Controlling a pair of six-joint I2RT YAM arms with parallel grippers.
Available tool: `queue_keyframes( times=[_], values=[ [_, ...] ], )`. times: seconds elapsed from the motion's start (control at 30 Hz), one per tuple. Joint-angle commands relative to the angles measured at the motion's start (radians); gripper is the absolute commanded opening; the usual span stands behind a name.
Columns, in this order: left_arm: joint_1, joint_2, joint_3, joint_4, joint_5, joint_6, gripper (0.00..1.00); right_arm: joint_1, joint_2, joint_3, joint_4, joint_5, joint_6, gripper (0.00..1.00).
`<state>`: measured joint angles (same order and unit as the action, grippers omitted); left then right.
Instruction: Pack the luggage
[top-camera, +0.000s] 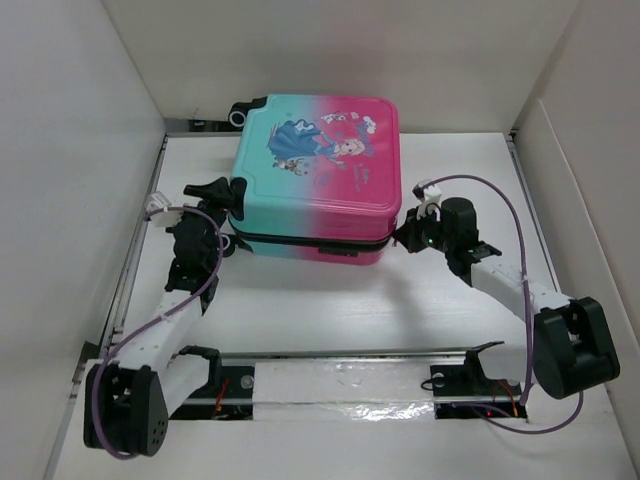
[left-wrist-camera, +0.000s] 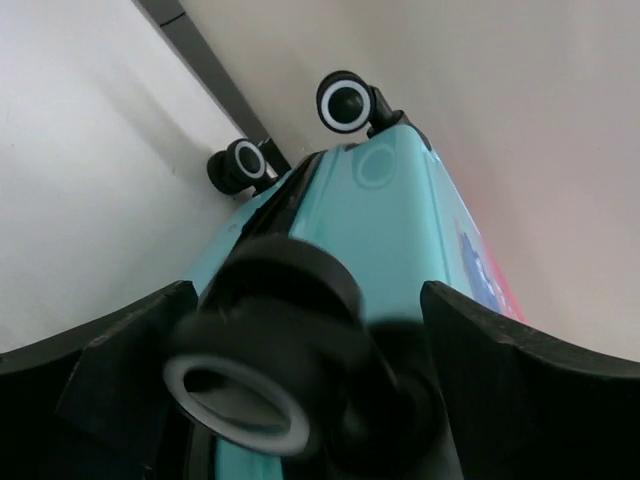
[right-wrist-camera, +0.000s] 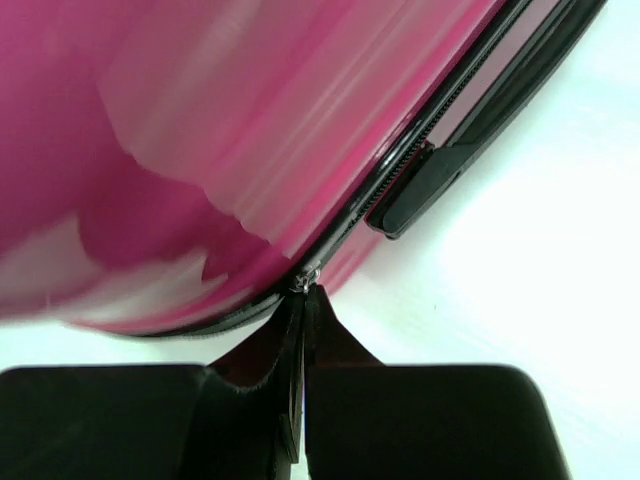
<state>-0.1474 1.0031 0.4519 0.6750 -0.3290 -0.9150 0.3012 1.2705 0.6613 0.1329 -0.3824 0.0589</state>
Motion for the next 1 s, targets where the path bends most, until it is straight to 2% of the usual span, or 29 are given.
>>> queue_keyframes(
  times=[0.0,0.17,0.4,0.43,0.47,0.5,0.53,0.57,0.6,0.67,0.7,0.8,0.83,0.97],
  values=[
    [0.001,-0.122,0.152,-0.106,-0.004,0.074,0.97,-0.023,-0.02,0.041,0.238,-0.111,0.047,0.0],
    [0.011,-0.179,0.258,-0.183,0.002,0.11,0.98,-0.034,0.006,0.08,0.209,-0.127,0.032,0.0],
    [0.011,-0.156,0.167,-0.227,0.016,0.085,0.95,-0.034,0.001,0.051,0.206,-0.141,0.025,0.0],
    [0.011,-0.168,0.147,-0.212,0.022,0.087,0.91,-0.034,-0.005,0.043,0.205,-0.135,0.024,0.0],
    [0.011,-0.182,0.133,-0.163,0.04,0.1,0.79,-0.034,-0.005,0.037,0.206,-0.133,0.022,0.0],
    [-0.016,-0.21,0.123,-0.134,0.091,0.12,0.45,-0.025,-0.005,0.034,0.206,-0.131,0.022,0.0],
    [-0.05,-0.218,0.134,-0.111,0.114,0.195,0.25,-0.025,-0.003,0.031,0.206,-0.133,0.022,0.0],
    [-0.087,-0.218,0.157,-0.089,0.154,0.238,0.08,-0.025,0.001,0.031,0.209,-0.133,0.024,0.0],
    [-0.163,-0.19,0.21,-0.086,0.279,0.278,0.0,-0.025,0.004,0.032,0.209,-0.135,0.025,0.0],
    [-0.256,-0.158,0.246,-0.109,0.376,0.347,0.0,-0.025,0.007,0.037,0.209,-0.133,0.027,0.0],
    [-0.371,-0.144,0.234,-0.117,0.364,0.364,0.0,-0.025,0.007,0.038,0.206,-0.128,0.027,0.0],
    [-0.562,-0.15,0.144,-0.172,0.157,0.427,0.0,-0.025,-0.006,0.032,0.195,-0.115,0.019,0.0],
    [-0.651,-0.15,0.116,-0.186,0.13,0.423,0.0,-0.025,-0.013,0.028,0.189,-0.101,0.015,0.0],
    [-0.852,-0.129,-0.031,-0.14,-0.005,0.344,0.0,-0.025,-0.026,0.008,0.175,-0.085,0.01,0.0]
  ],
)
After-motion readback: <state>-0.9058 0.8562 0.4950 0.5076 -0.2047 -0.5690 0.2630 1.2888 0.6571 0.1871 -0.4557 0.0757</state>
